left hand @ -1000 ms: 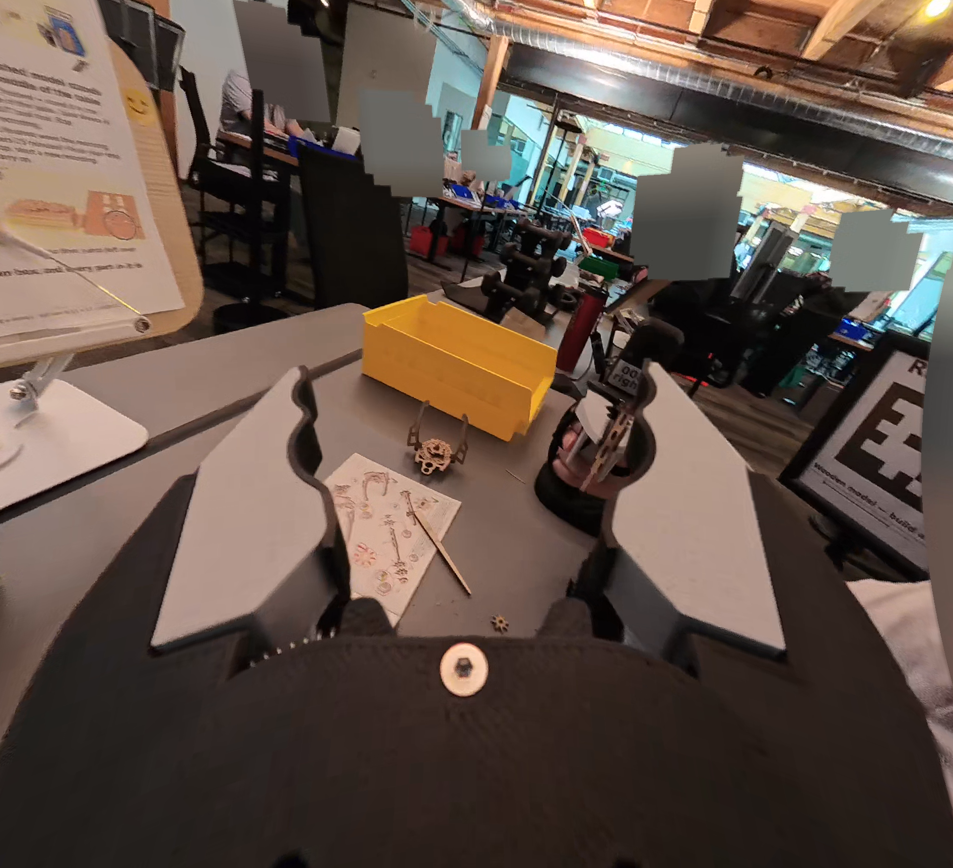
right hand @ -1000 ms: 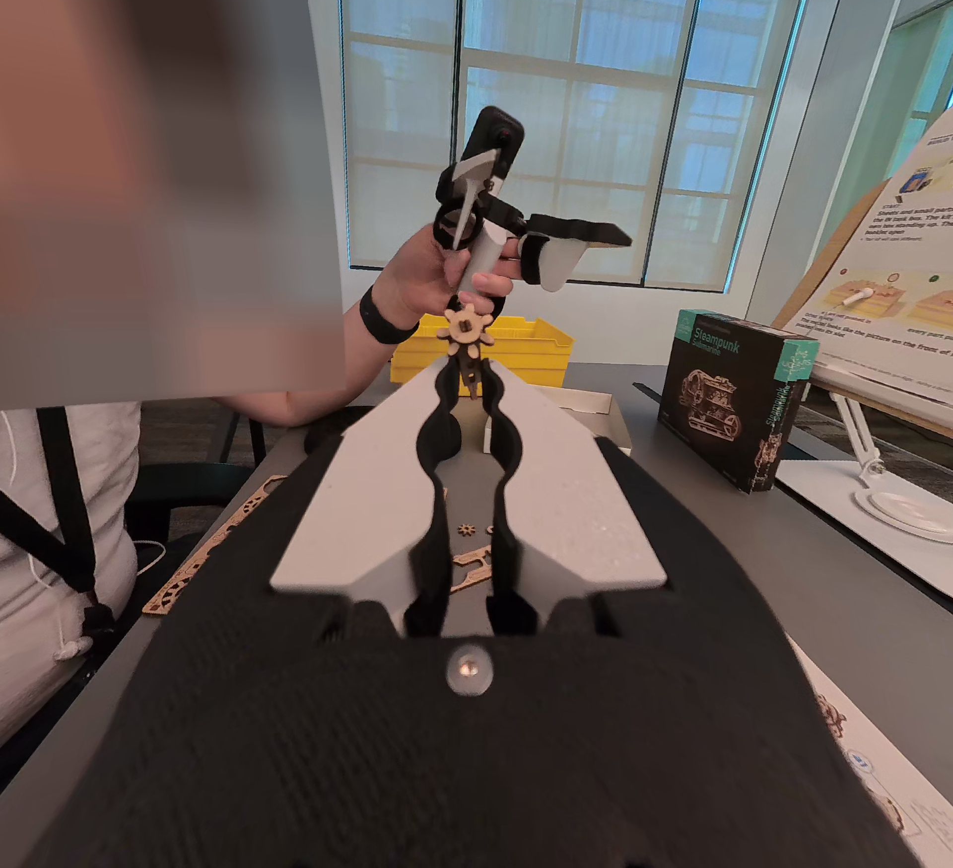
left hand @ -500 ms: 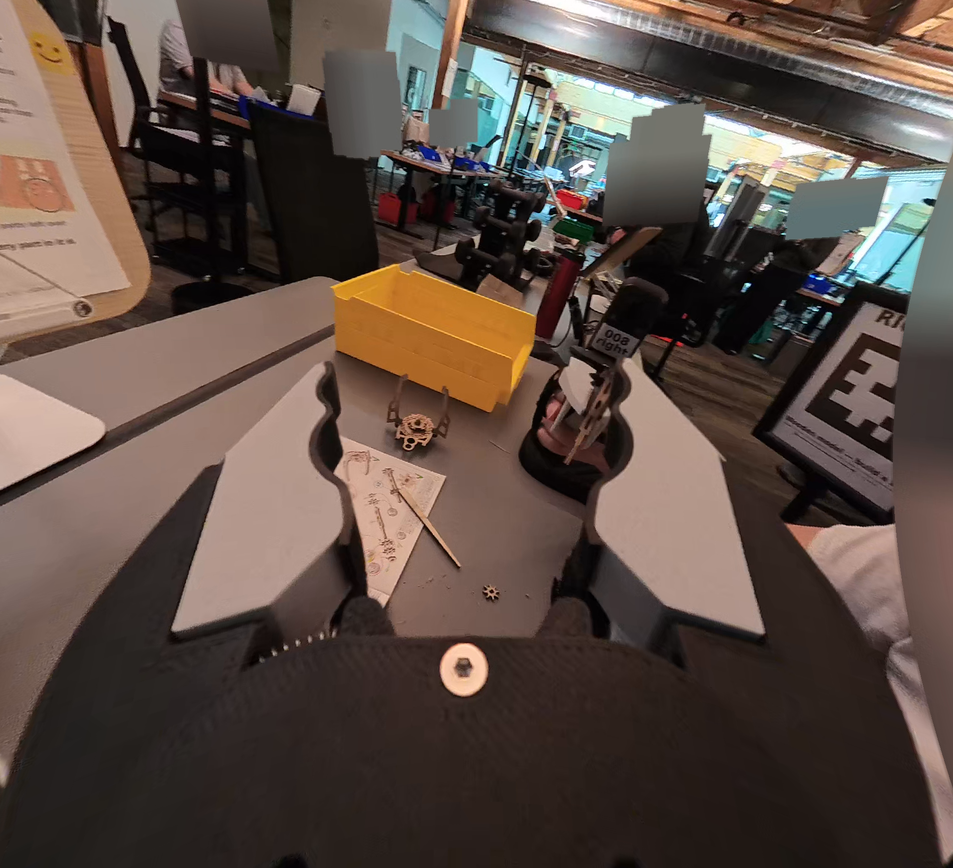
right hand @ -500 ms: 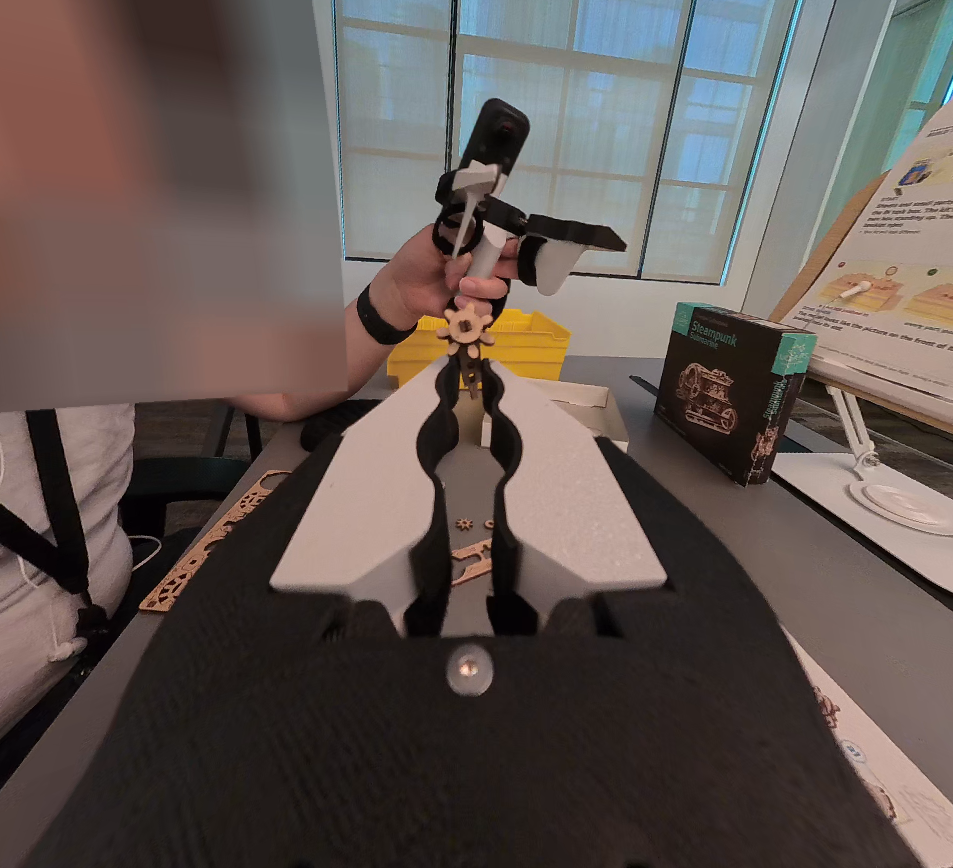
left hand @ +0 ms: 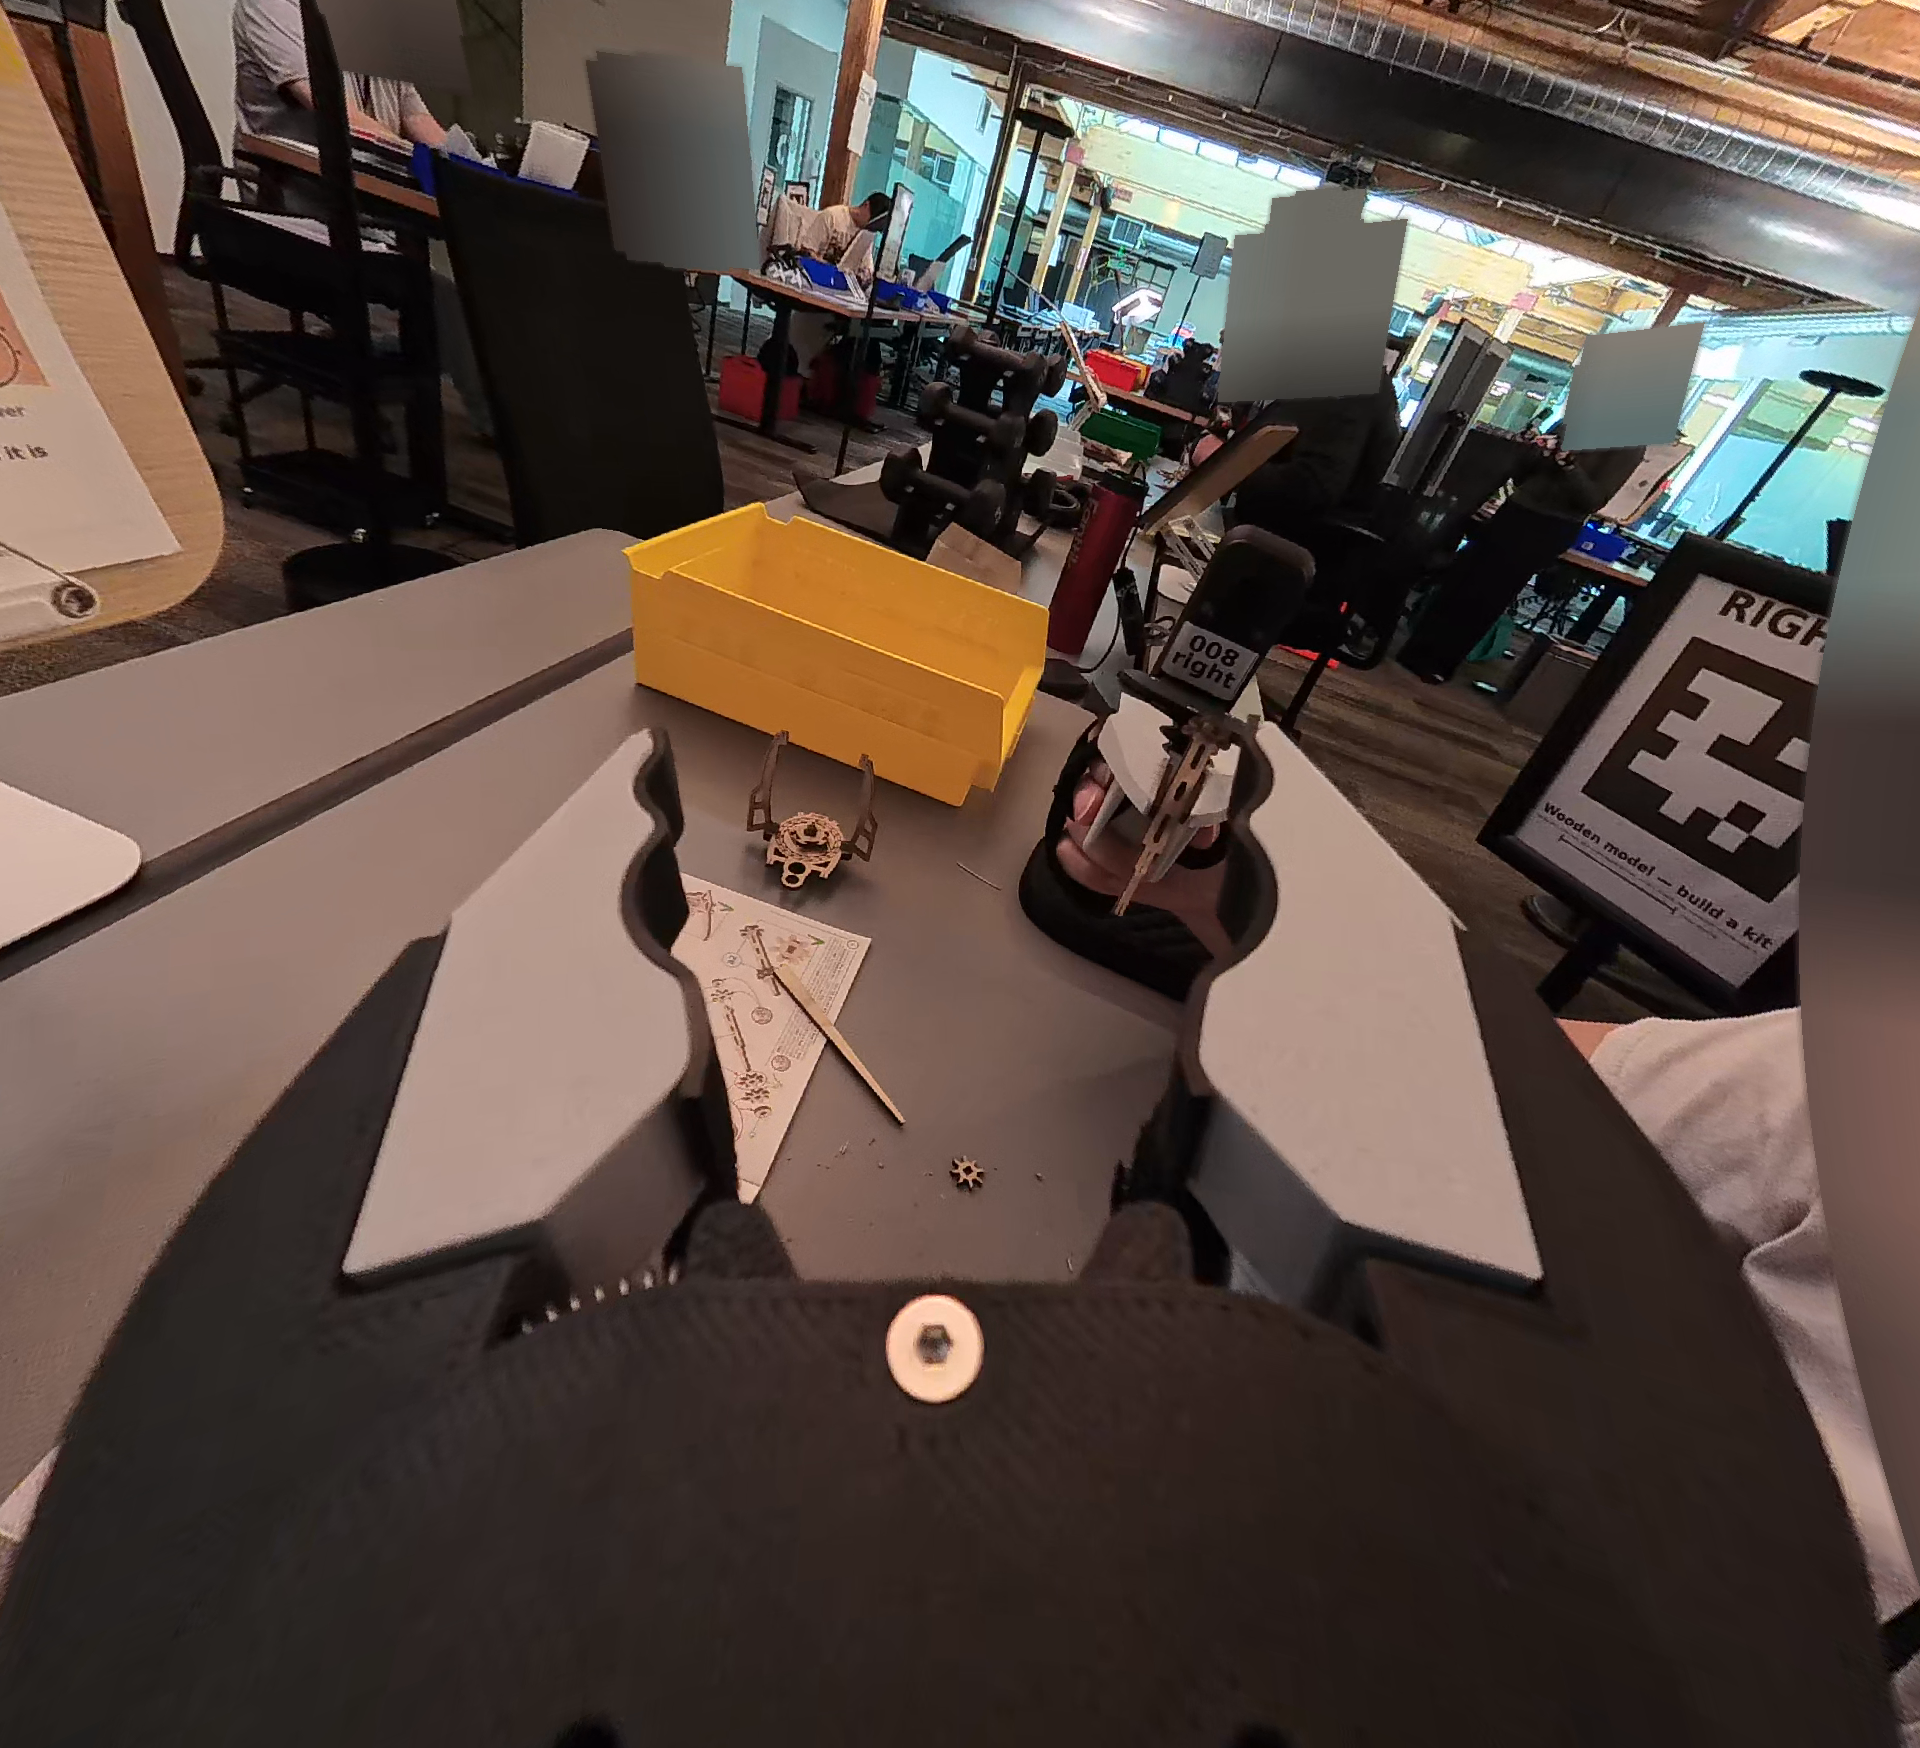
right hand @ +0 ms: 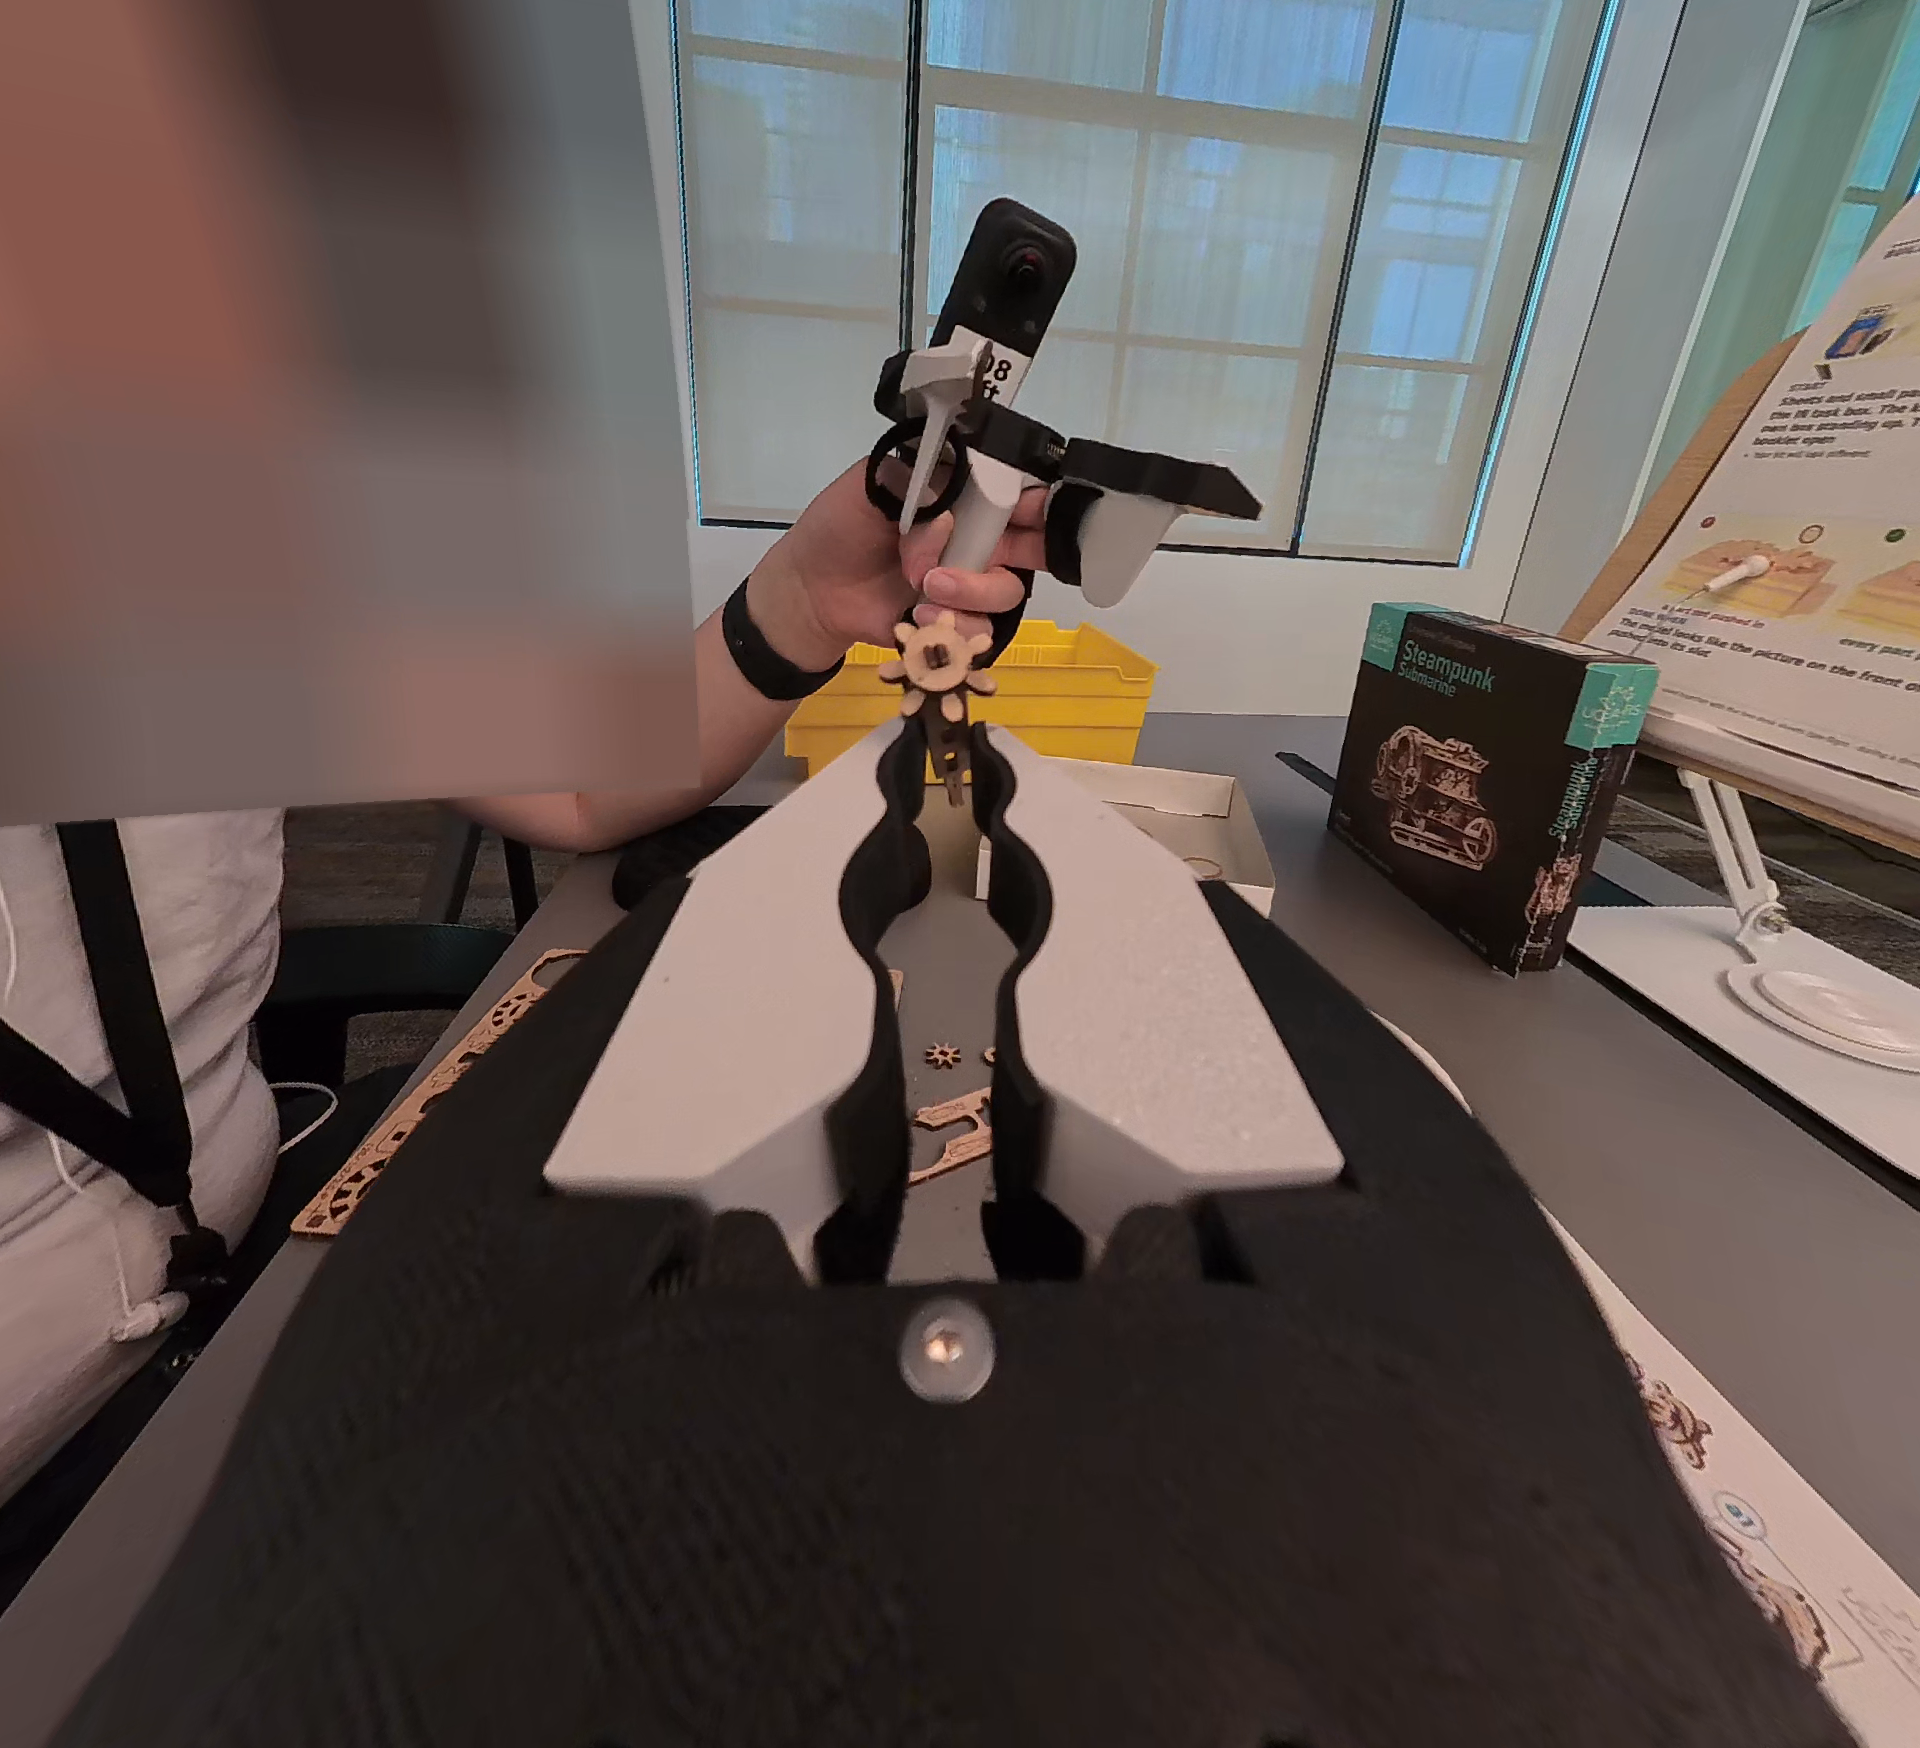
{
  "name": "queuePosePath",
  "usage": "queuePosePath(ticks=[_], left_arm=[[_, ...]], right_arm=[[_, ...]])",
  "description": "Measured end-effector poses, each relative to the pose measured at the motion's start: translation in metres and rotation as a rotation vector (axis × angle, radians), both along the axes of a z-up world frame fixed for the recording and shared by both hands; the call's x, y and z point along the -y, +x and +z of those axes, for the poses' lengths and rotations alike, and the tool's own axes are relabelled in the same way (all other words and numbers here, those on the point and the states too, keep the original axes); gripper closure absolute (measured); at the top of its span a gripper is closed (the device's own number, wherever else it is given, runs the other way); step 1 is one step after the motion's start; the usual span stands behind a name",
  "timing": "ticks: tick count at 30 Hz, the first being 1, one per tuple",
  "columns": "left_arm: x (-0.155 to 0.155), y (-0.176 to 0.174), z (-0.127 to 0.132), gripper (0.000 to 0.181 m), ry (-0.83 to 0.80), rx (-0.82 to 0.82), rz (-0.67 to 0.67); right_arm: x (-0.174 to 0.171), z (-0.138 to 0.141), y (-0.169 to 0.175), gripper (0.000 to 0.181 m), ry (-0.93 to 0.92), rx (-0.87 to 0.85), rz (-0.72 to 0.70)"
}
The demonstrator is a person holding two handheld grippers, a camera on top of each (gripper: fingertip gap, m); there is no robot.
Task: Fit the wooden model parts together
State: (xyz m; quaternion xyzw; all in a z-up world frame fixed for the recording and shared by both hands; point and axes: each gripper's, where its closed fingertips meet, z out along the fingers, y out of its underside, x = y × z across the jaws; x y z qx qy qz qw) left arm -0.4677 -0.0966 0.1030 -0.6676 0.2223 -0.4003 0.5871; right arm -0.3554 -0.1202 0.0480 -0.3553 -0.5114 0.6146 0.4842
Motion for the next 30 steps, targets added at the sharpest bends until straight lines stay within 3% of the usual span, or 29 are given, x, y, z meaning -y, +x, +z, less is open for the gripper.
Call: queuePosePath(ticks=[30], left_arm=[[-0.0022, 0.0062, -0.007, 0.073, -0.034, 0.005, -0.011]], right_arm=[[0.0002, 0.0041, 0.0027, 0.175, -0.023, -0.019, 0.019]])
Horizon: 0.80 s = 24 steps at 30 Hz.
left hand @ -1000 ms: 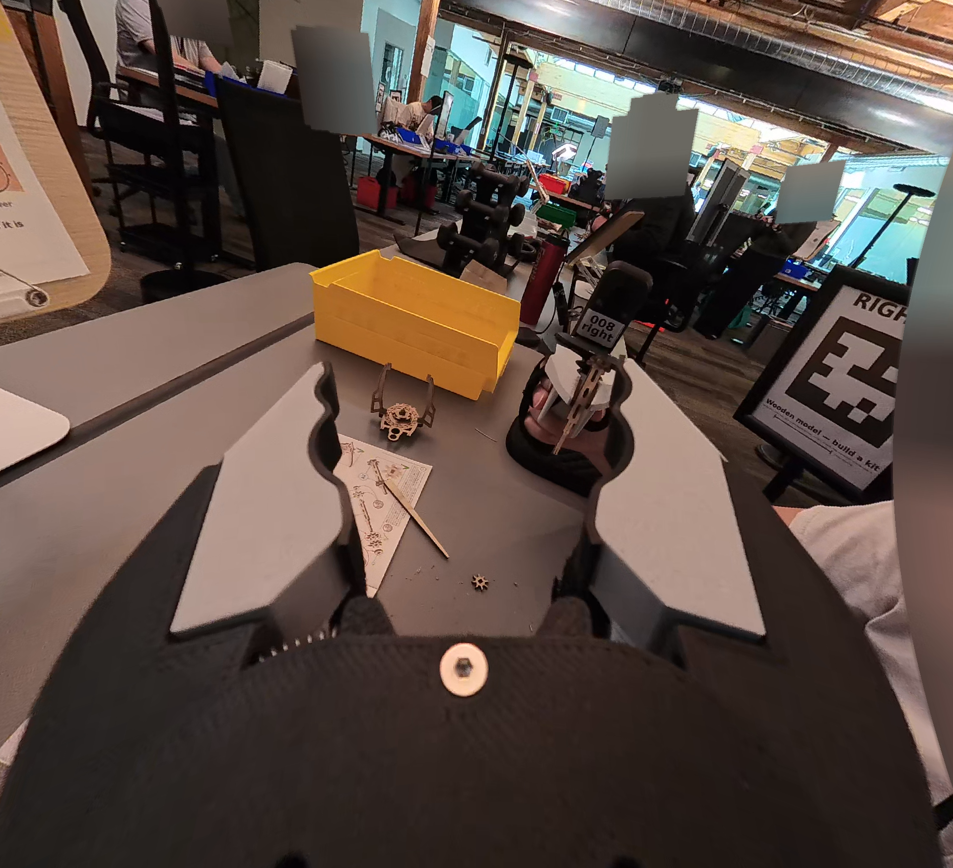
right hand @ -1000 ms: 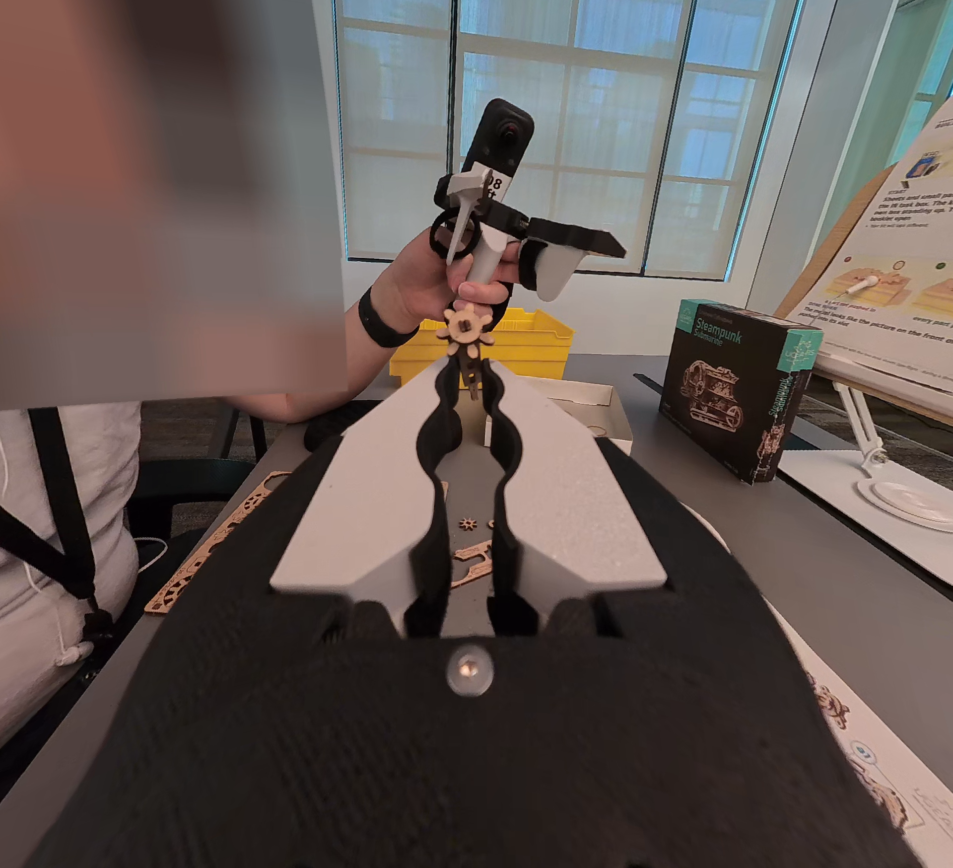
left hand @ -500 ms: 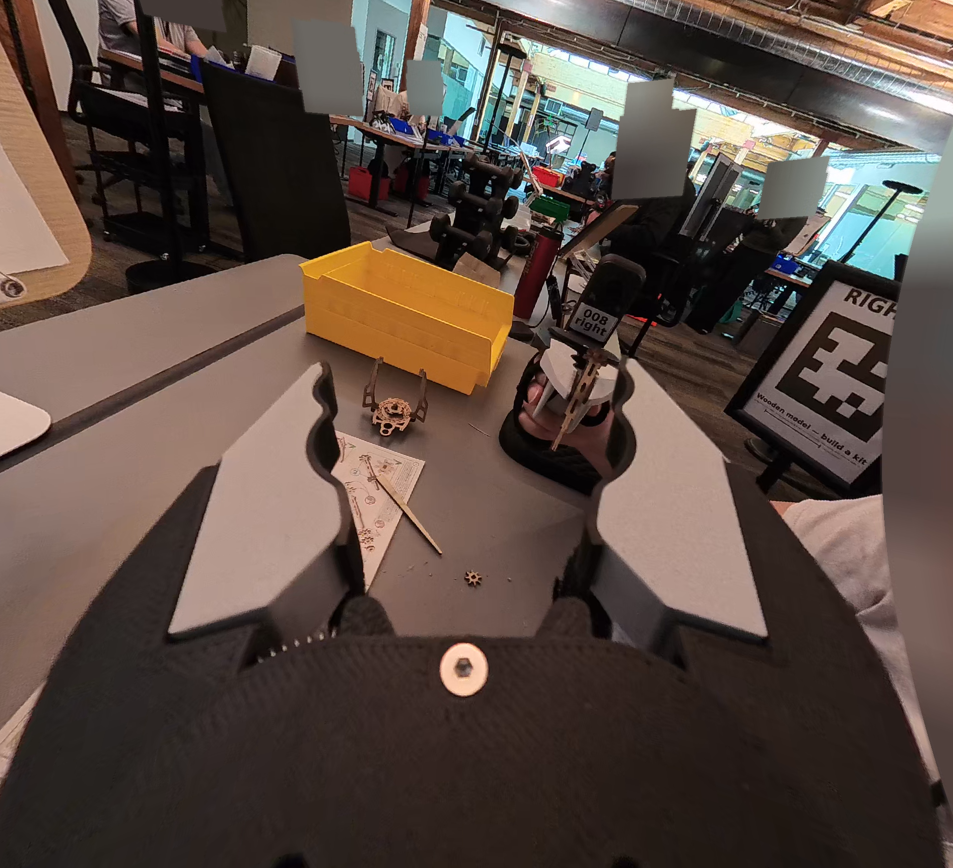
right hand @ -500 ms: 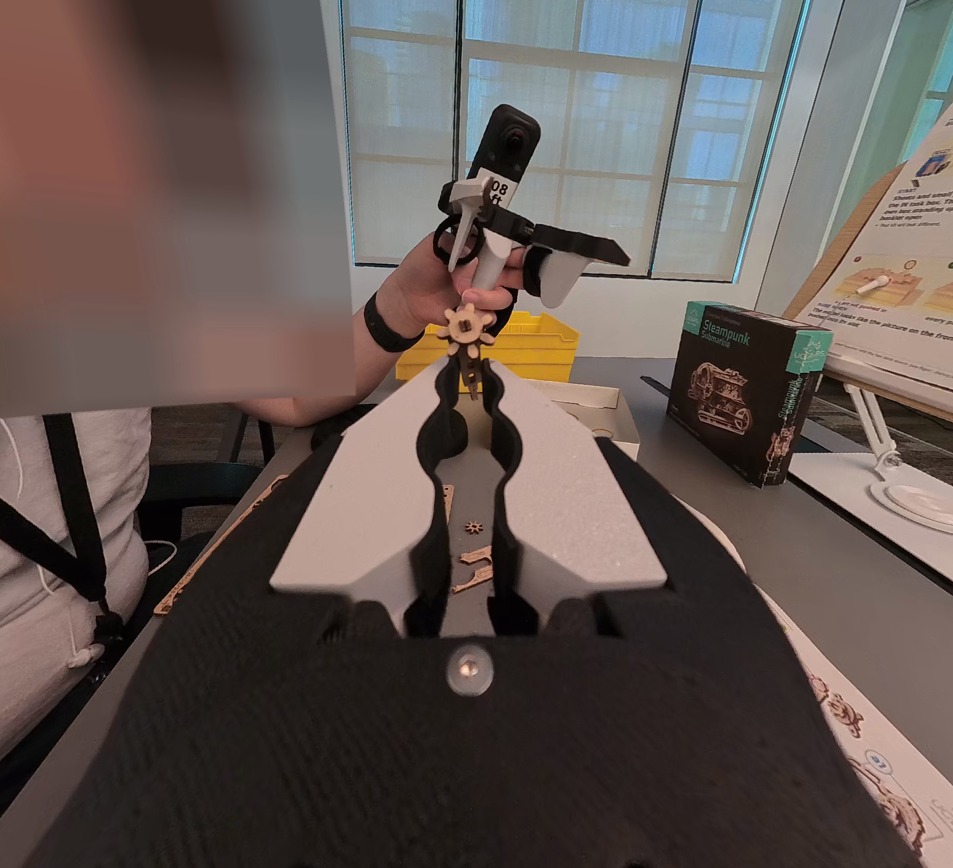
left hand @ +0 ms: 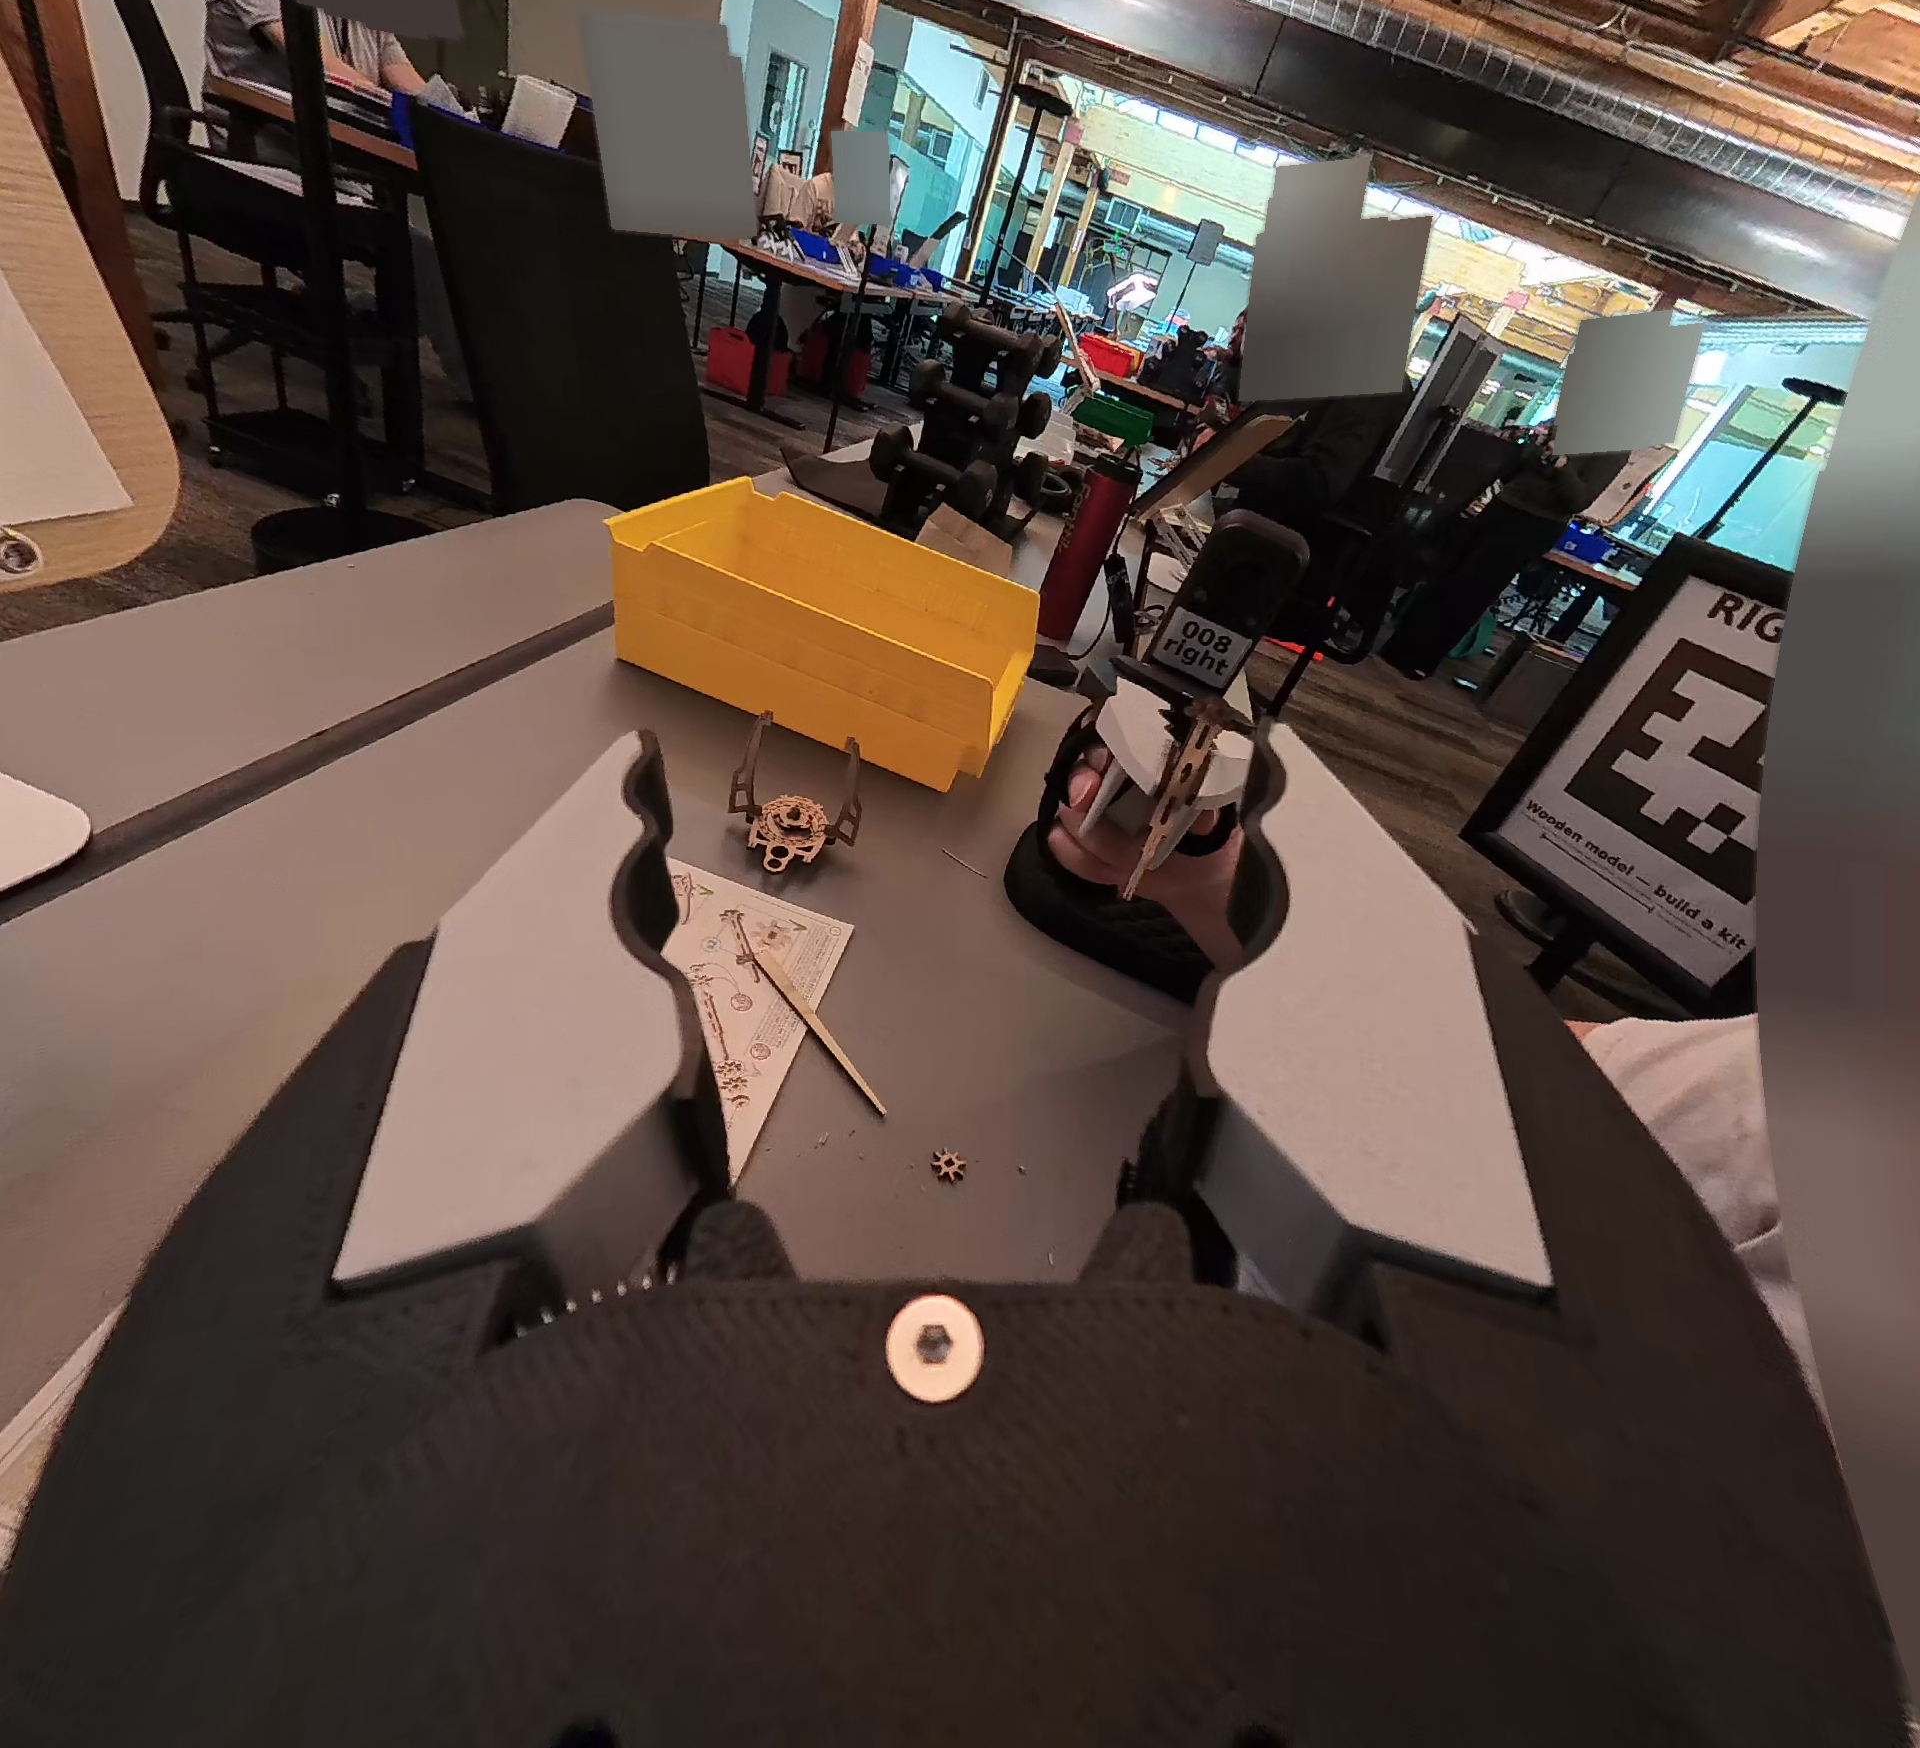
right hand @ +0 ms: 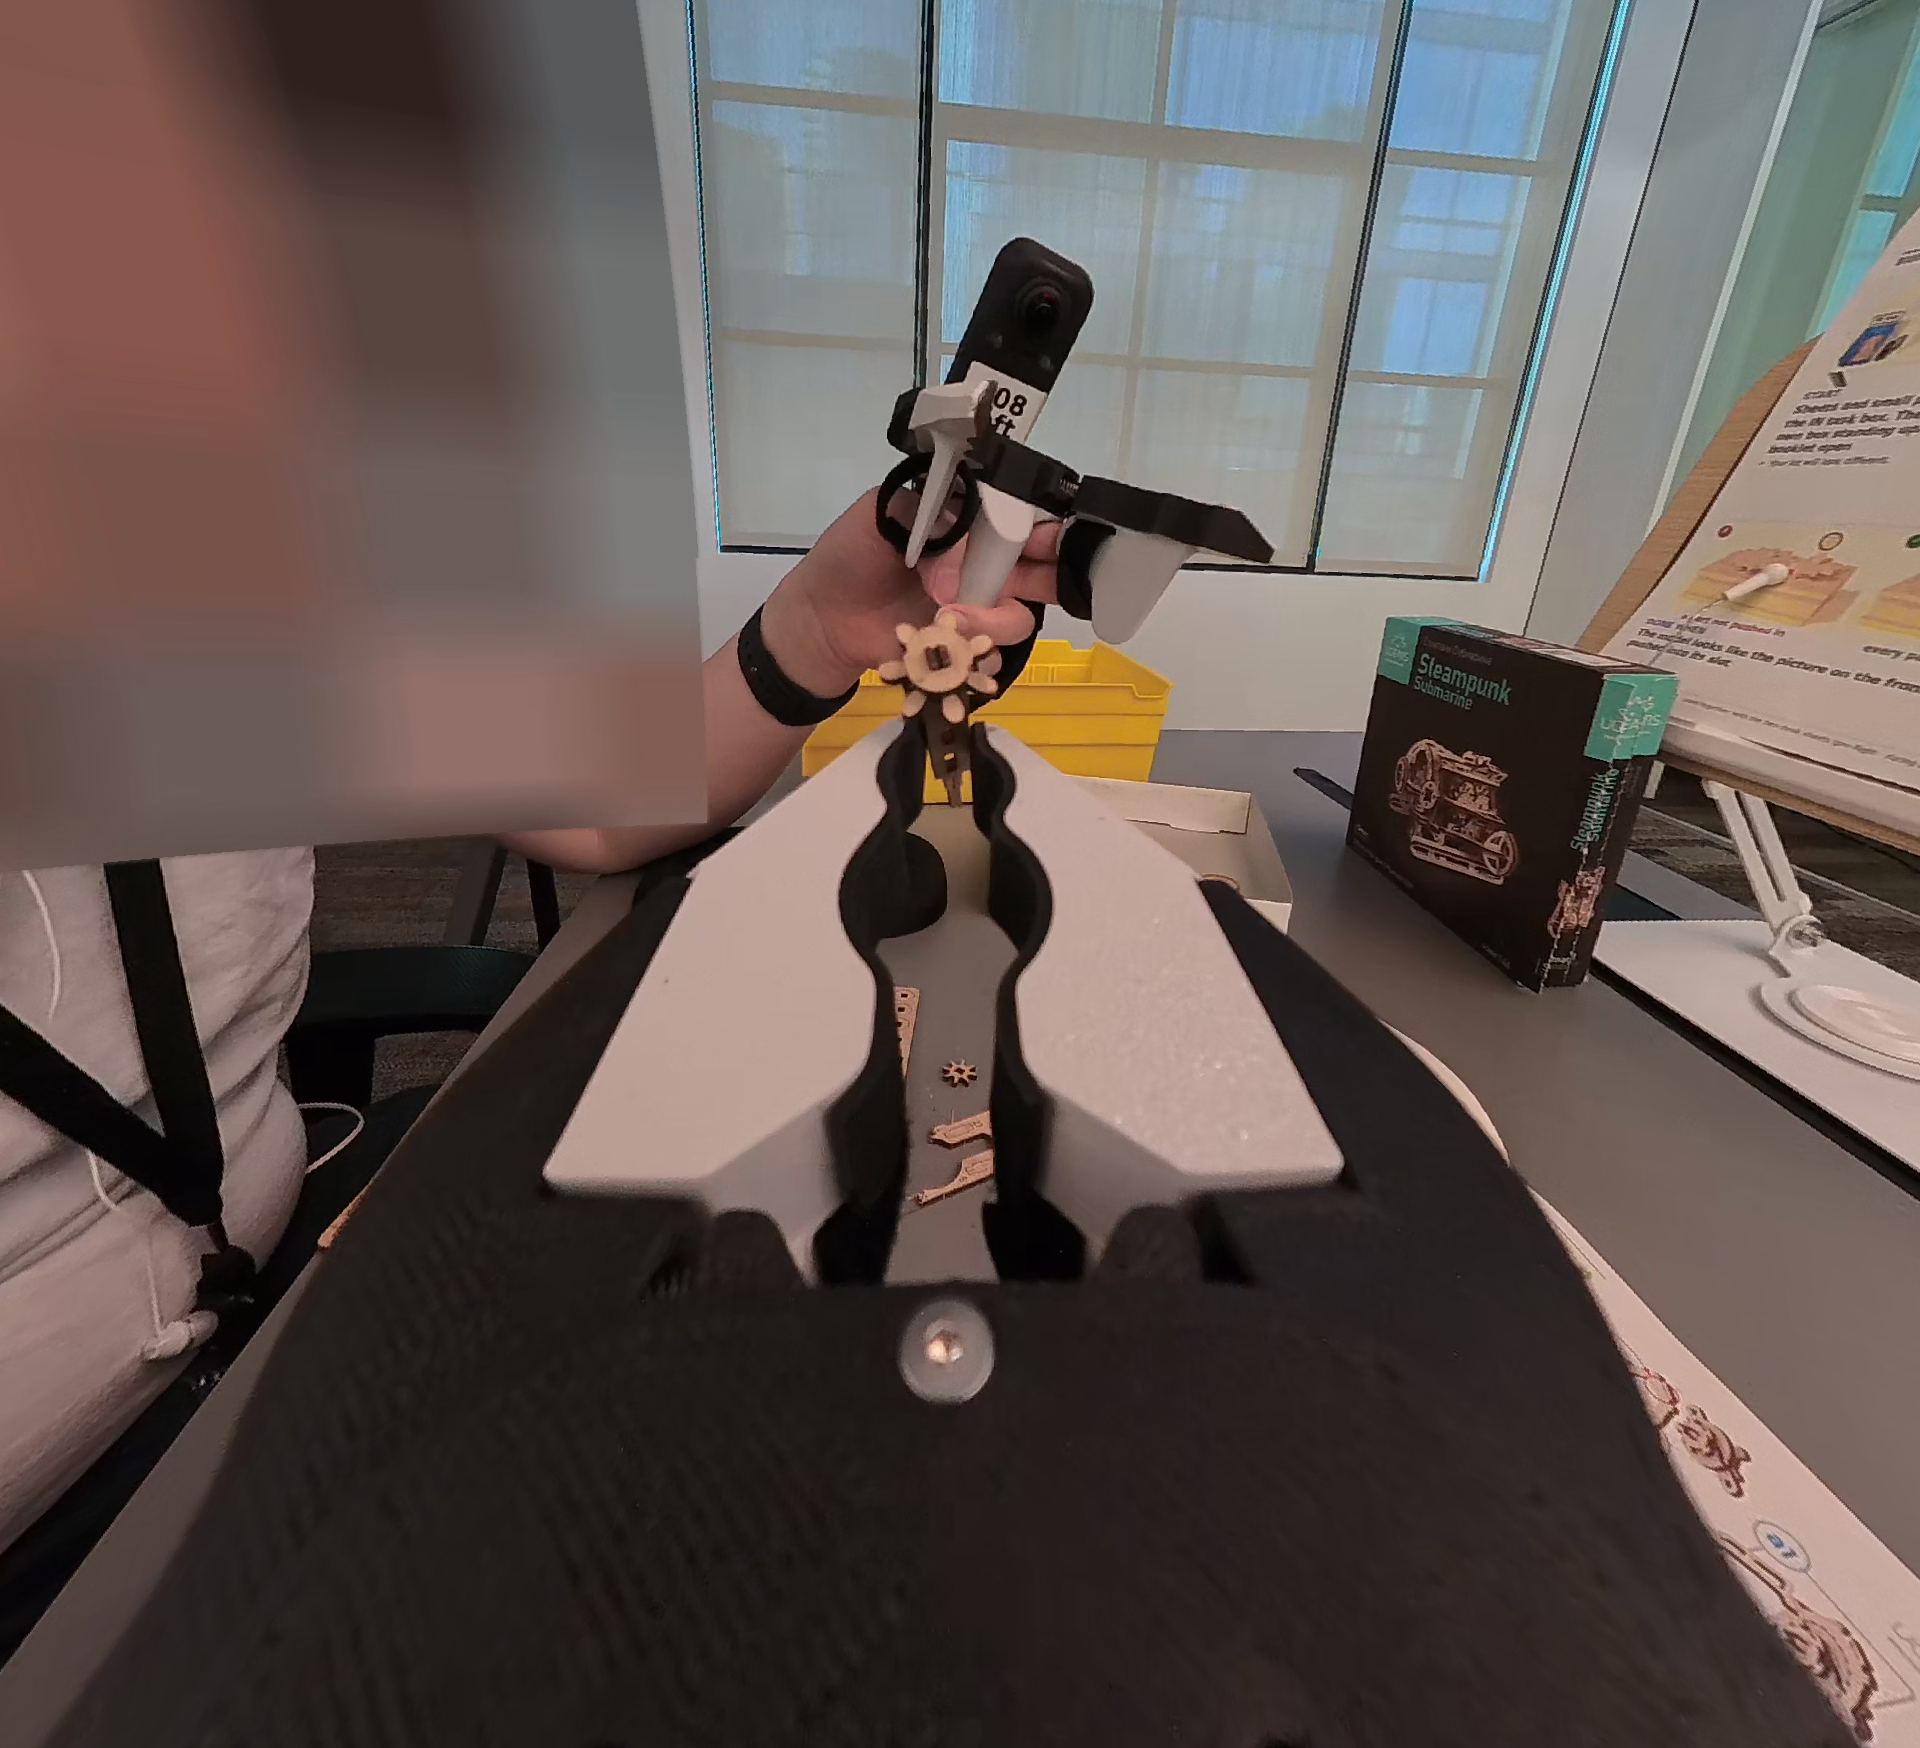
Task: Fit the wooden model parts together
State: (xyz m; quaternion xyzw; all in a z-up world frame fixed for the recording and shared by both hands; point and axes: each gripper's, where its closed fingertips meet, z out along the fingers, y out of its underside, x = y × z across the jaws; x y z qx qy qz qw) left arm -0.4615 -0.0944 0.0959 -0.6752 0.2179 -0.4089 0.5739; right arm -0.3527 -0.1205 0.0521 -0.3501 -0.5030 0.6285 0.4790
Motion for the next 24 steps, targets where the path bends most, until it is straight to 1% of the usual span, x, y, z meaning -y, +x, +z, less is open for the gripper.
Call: queuePosePath(ticks=[6, 11, 14, 17, 21, 23, 24], left_arm=[[-0.001, 0.001, -0.002, 0.072, -0.002, -0.008, 0.001], [-0.003, 0.002, 0.0, 0.071, -0.012, 0.023, 0.008], [-0.002, 0.006, -0.004, 0.071, -0.042, 0.035, -0.023], [0.003, 0.015, -0.008, 0.069, -0.061, 0.043, -0.088], [0.006, 0.024, -0.017, 0.068, -0.089, 0.013, -0.144], [0.008, 0.027, -0.021, 0.064, -0.103, -0.009, -0.163], [0.009, 0.028, -0.022, 0.059, -0.1, -0.018, -0.167]], right_arm=[[0.001, 0.0, 0.0, 0.175, -0.003, -0.001, 0.005], [0.002, -0.001, 0.0, 0.175, -0.004, 0.004, 0.013], [0.003, -0.001, -0.001, 0.175, -0.008, 0.009, 0.026], [0.005, -0.003, -0.002, 0.176, -0.013, 0.015, 0.042], [0.007, -0.004, -0.002, 0.176, -0.011, 0.023, 0.052], [0.007, -0.004, -0.002, 0.176, -0.009, 0.021, 0.054], [0.007, -0.003, -0.001, 0.176, -0.011, 0.019, 0.055]])
